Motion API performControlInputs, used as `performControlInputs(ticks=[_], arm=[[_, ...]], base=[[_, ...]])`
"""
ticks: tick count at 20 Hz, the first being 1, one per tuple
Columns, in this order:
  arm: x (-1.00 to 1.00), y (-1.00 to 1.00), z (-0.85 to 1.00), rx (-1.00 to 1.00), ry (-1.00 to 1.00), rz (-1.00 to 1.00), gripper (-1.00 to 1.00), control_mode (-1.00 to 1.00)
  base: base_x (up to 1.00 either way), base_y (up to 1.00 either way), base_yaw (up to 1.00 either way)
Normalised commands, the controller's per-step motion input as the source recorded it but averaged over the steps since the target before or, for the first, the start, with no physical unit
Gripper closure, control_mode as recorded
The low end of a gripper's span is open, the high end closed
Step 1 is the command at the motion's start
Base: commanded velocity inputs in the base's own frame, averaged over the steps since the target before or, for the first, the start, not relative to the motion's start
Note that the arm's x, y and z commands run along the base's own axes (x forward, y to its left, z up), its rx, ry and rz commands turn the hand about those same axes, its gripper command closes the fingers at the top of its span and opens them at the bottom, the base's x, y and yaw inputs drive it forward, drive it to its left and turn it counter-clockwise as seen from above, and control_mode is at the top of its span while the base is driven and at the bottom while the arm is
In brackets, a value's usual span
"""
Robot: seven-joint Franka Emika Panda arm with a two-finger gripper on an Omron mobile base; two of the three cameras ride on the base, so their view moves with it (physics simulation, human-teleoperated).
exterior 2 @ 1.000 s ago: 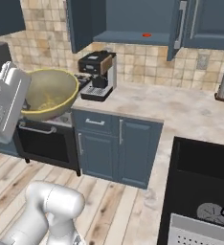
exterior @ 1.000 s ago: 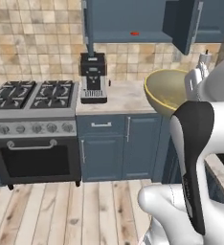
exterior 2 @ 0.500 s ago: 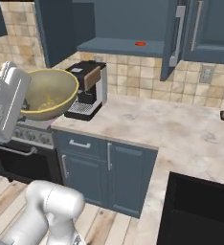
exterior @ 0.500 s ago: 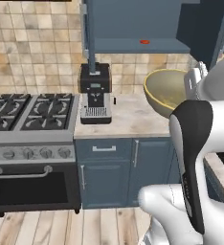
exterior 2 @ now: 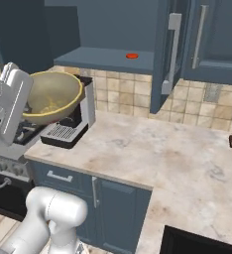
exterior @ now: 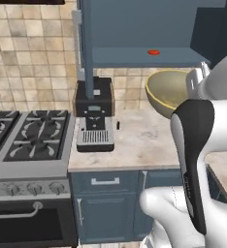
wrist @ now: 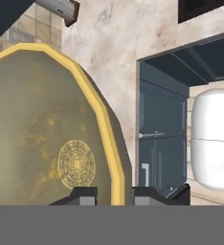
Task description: Pick the mug and place it in the sink. Pick the bowl and place it in the open cabinet and then close the cabinet.
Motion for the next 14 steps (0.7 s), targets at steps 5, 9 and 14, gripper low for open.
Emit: performControlInputs(ticks=[5, 9, 14], arm=[[0.00, 0.00, 0.00, 0.00, 0.00, 0.00, 1.00, 1.00], [0.00, 0.00, 0.00, 0.00, 0.00, 0.00, 1.00, 1.00], [0.00, 0.00, 0.00, 0.00, 0.00, 0.00, 1.00, 1.00]], base=[[0.28, -0.36, -0.04], [0.03, -0.36, 0.00], [0.06, -0.39, 0.00]])
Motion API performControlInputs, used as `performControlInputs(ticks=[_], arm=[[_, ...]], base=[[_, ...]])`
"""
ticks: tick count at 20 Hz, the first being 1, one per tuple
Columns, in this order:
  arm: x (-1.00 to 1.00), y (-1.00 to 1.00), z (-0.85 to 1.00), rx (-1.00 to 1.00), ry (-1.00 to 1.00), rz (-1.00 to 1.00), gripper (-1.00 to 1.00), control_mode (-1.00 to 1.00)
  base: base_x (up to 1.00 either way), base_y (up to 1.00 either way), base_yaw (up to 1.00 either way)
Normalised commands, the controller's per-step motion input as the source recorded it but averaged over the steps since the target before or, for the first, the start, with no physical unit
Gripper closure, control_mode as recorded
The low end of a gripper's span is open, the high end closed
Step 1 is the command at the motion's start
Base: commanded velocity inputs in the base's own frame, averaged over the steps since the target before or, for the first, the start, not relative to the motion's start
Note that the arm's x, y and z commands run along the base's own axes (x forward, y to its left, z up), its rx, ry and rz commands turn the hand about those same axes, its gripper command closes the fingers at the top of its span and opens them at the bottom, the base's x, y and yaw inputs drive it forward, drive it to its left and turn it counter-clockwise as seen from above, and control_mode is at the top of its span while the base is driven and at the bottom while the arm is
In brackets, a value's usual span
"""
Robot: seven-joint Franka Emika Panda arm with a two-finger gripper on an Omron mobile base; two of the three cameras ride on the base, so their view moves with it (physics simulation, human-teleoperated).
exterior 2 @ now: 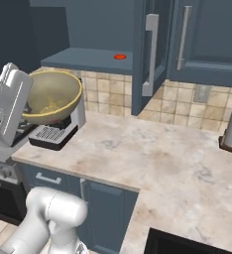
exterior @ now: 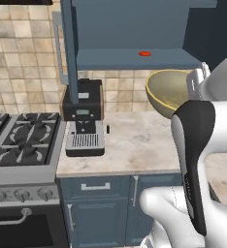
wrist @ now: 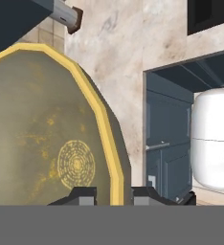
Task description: Pick the mug and place it in the sink. Pick the bowl and place it in the open cabinet and then close the cabinet.
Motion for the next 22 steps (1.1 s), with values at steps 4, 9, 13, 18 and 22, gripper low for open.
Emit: performControlInputs(ticks=[4, 9, 13, 18, 22], arm=[[0.00, 0.00, 0.00, 0.00, 0.00, 0.00, 1.00, 1.00], [0.00, 0.00, 0.00, 0.00, 0.00, 0.00, 1.00, 1.00], [0.00, 0.00, 0.00, 0.00, 0.00, 0.00, 1.00, 1.00], [0.00, 0.00, 0.00, 0.00, 0.00, 0.00, 1.00, 1.00], [0.00, 0.00, 0.00, 0.00, 0.00, 0.00, 1.00, 1.00]], base=[[0.24, -0.24, -0.02], [0.33, -0.04, -0.06], [0.23, -0.21, -0.11], [0.18, -0.24, -0.13], [0.12, -0.25, -0.12]])
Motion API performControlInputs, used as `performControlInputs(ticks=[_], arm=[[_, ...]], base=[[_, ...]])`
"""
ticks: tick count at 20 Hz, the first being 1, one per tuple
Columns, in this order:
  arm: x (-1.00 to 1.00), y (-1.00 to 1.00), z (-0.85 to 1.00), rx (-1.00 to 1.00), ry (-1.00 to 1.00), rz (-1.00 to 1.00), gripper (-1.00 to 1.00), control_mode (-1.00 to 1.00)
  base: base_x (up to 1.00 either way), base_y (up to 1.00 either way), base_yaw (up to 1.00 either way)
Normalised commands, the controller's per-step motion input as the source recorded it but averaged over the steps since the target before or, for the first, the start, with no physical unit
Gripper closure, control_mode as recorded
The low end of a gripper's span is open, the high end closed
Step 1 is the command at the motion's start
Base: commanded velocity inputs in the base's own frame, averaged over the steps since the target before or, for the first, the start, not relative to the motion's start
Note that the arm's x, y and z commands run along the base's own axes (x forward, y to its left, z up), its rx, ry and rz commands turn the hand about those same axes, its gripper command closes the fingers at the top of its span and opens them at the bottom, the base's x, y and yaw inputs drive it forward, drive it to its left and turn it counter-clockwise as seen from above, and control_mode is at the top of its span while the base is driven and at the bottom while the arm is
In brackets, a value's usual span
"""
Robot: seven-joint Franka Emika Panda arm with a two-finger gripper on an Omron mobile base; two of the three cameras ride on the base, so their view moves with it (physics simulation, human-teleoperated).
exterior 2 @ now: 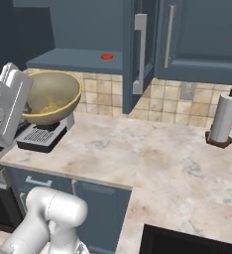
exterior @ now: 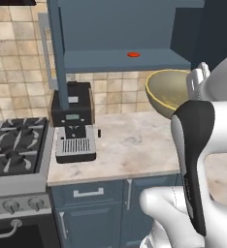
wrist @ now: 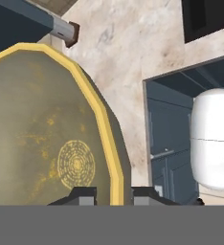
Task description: Pick the mug and place it in the sink. Pick the bowl and place it in the open cabinet and then close the cabinet.
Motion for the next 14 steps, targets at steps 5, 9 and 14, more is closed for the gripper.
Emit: performControlInputs(ticks=[5, 9, 14], arm=[[0.00, 0.00, 0.00, 0.00, 0.00, 0.00, 1.00, 1.00], [0.00, 0.00, 0.00, 0.00, 0.00, 0.00, 1.00, 1.00], [0.00, 0.00, 0.00, 0.00, 0.00, 0.00, 1.00, 1.00]], base=[[0.14, -0.13, -0.07], [0.12, -0.07, 0.00], [0.73, -0.11, 0.00]])
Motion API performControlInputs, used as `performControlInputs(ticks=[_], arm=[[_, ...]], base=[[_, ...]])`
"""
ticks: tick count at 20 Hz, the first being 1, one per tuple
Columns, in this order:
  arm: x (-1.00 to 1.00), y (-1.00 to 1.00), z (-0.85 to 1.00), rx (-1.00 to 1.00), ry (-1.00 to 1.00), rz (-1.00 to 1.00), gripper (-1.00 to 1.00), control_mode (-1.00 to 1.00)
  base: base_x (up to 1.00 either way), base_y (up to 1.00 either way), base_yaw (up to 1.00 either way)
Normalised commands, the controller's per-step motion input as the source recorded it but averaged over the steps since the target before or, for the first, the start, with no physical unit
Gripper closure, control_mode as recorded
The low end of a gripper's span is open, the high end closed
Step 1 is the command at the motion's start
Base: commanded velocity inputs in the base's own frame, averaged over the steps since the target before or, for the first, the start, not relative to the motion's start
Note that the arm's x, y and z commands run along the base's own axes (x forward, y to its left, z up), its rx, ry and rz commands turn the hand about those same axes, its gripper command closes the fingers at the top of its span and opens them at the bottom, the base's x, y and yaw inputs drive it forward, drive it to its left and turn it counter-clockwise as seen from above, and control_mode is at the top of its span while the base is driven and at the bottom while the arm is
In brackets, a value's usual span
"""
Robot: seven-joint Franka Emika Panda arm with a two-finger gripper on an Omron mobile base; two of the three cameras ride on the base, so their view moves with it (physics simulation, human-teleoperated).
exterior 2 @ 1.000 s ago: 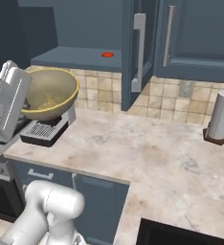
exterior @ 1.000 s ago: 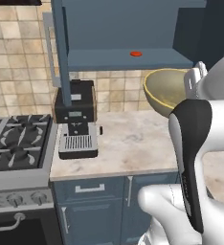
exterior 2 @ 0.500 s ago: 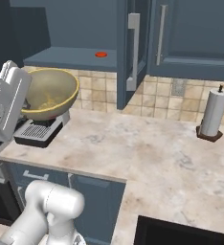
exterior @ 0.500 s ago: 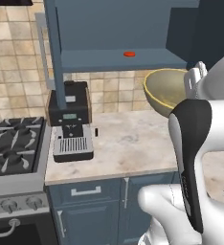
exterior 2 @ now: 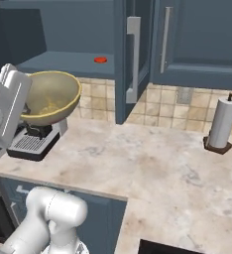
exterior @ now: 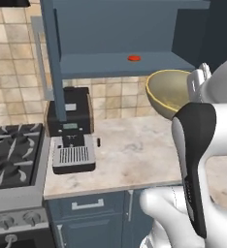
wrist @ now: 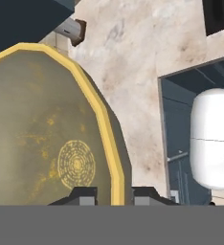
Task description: Pick the mug and place it in the sink. Pick the bowl and place it in the open cabinet and then close the cabinet.
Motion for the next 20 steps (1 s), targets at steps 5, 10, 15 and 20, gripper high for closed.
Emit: performControlInputs(ticks=[5, 10, 15, 20], arm=[[0.00, 0.00, 0.00, 0.00, 0.00, 0.00, 1.00, 1.00], [0.00, 0.00, 0.00, 0.00, 0.00, 0.00, 1.00, 1.00], [0.00, 0.00, 0.00, 0.00, 0.00, 0.00, 1.00, 1.00], [0.00, 0.00, 0.00, 0.00, 0.00, 0.00, 1.00, 1.00]], base=[[0.58, -0.05, 0.01], [0.06, -0.10, 0.00], [0.00, -0.09, 0.06], [0.07, -0.15, 0.09]])
